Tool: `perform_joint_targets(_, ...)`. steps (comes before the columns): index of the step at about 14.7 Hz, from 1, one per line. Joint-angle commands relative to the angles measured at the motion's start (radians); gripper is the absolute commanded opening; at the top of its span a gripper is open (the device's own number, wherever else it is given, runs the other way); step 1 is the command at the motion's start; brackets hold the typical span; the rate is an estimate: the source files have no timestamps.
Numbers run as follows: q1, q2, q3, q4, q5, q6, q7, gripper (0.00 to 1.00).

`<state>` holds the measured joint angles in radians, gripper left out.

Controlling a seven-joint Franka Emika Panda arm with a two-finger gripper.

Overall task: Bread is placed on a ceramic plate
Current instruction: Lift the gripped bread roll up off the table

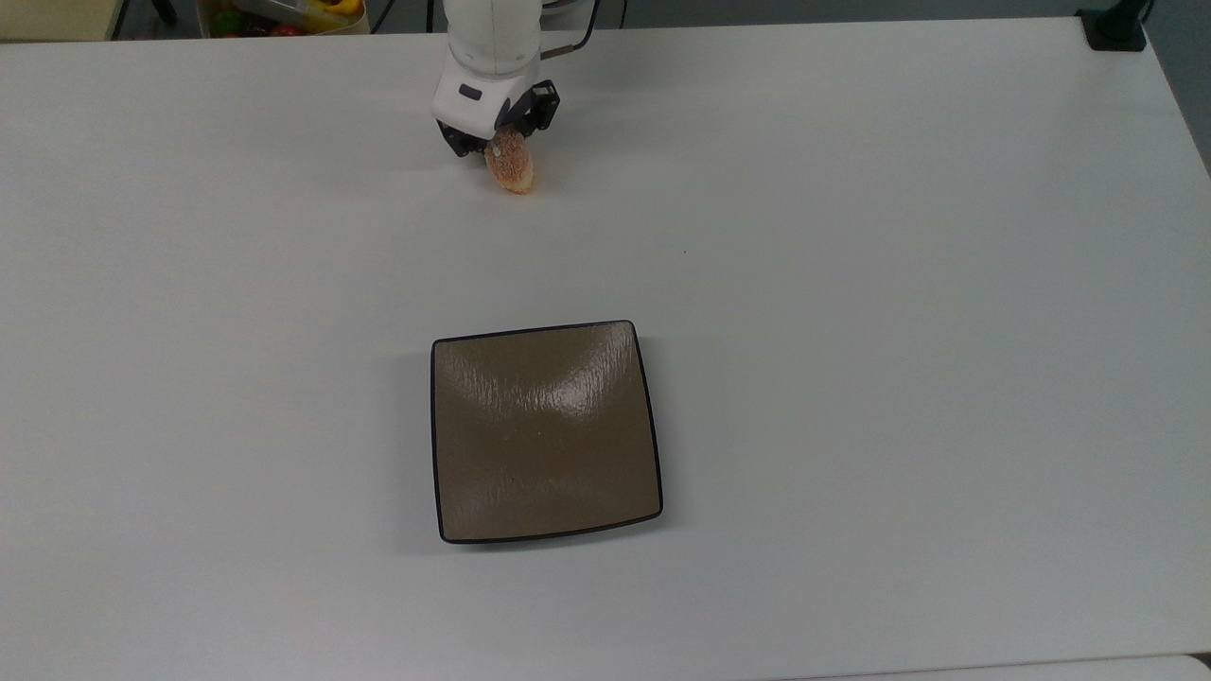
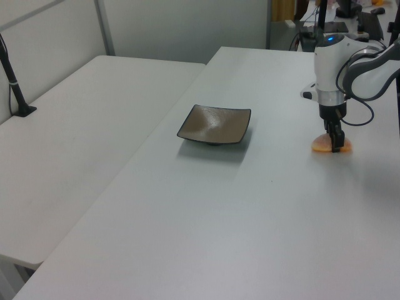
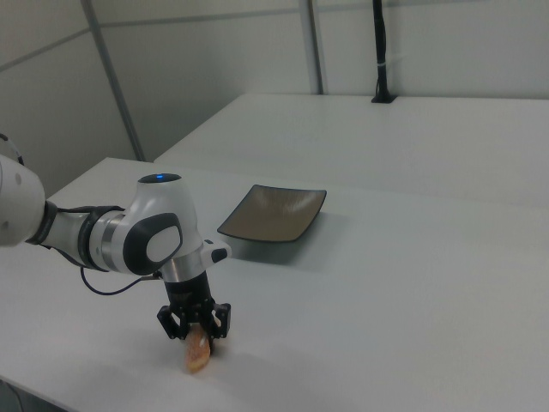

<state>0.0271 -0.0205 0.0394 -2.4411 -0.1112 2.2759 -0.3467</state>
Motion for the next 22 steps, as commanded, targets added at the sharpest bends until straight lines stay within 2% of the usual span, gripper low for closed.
perform_joint_targets(1, -0.006, -0.007, -0.004, -0.016, -0.013, 0.019, -0.017, 0.02)
perform_joint_targets(7, -0.006, -0.019, -0.004, -0.001, -0.011, -0.016, -0.015, 0.03)
perform_joint_targets(10, -0.001, -0.033, -0.004, 0.057, -0.010, -0.080, -0.009, 0.03)
perform_joint_targets(18, 0.008, 0.000, -0.003, 0.347, 0.005, -0.271, -0.009, 0.03)
perform_joint_targets(20, 0.008, 0.042, -0.003, 0.451, 0.008, -0.311, -0.008, 0.03)
perform_joint_targets(22, 0.008, 0.127, -0.003, 0.606, 0.028, -0.357, -0.005, 0.03)
